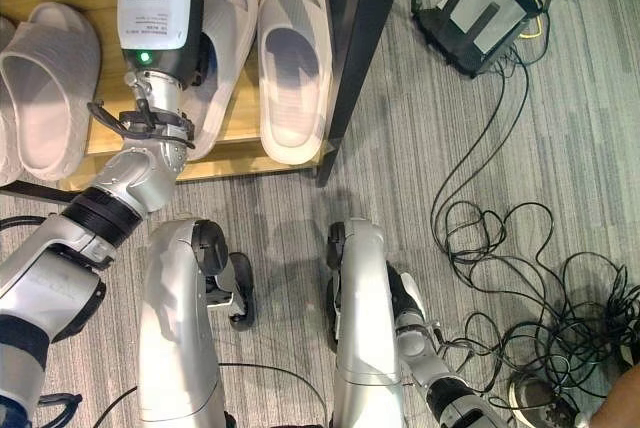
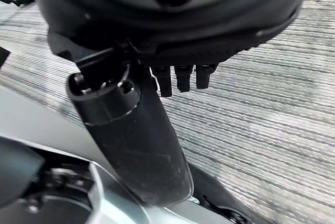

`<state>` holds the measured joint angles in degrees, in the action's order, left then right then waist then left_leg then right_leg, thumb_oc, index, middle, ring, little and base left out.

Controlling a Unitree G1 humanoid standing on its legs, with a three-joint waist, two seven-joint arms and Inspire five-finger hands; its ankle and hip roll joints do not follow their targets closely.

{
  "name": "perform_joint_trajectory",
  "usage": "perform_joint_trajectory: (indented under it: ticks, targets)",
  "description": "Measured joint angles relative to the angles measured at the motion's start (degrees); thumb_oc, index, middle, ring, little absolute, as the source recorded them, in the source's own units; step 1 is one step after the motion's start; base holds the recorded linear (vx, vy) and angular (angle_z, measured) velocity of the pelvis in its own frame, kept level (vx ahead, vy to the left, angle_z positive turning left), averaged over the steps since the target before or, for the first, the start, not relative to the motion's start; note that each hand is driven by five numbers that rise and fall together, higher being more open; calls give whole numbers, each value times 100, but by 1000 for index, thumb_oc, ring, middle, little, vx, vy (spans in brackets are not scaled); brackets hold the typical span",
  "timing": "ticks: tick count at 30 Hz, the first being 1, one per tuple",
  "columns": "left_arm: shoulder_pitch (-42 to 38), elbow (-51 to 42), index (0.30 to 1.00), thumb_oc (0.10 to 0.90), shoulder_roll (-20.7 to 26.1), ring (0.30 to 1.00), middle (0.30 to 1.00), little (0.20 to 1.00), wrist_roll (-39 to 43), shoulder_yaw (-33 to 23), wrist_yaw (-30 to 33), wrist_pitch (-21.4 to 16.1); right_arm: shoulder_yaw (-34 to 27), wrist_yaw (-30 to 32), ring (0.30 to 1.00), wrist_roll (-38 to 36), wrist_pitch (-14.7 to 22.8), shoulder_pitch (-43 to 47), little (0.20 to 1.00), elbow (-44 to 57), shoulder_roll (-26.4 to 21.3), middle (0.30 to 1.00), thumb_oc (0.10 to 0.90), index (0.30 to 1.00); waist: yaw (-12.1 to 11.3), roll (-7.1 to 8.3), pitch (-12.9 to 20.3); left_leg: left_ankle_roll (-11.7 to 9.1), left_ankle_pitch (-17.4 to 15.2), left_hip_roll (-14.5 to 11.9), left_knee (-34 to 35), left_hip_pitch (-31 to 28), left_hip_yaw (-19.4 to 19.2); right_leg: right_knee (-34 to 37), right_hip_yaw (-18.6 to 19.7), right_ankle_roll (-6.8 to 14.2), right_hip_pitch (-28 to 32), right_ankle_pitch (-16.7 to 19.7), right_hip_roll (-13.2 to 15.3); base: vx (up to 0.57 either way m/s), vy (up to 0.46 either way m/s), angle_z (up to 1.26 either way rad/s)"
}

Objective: Arrange the slippers neatly on the shoe rack.

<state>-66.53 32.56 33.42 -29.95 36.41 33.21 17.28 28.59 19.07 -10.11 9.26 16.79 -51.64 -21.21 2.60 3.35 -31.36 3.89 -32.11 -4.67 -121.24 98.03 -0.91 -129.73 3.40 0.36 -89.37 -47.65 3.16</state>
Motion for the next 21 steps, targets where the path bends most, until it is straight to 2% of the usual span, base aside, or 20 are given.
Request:
perform_joint_trajectory:
  ticks: [7, 12, 17, 21]
  targets:
    - [125, -389, 900, 800, 160, 900, 900, 900, 70, -252, -76, -36, 11, -30, 900, 122, -181, 97, 900, -53, 53, 900, 800, 900, 20, 0, 0, 1, -9, 11, 1, -14, -7, -19, 7, 18, 9, -11, 8, 0, 0, 0]
    - [432, -765, 900, 800, 166, 900, 900, 900, 273, -355, -189, -200, 145, -29, 900, 345, -325, 193, 900, -84, 53, 900, 800, 900, 11, -1, 0, 0, -8, 17, -2, -22, -12, -32, 10, 10, 13, -14, 24, 0, 0, 0]
    - [595, -798, 900, 800, 174, 900, 900, 900, 277, -504, -189, -289, 218, -24, 900, 783, -361, 195, 900, -121, 43, 900, 800, 900, -7, -2, 0, -6, -6, 31, -27, -33, -15, -73, 16, 5, 19, -17, 28, 0, 0, 0]
    - [735, -865, 900, 800, 177, 900, 900, 900, 276, -526, -188, -356, 217, -5, 900, 814, -419, 208, 900, -233, 52, 900, 800, 900, -26, -3, 1, -11, -4, 78, -61, -38, -13, -131, 24, -16, 34, -50, 56, -5, 1, 2]
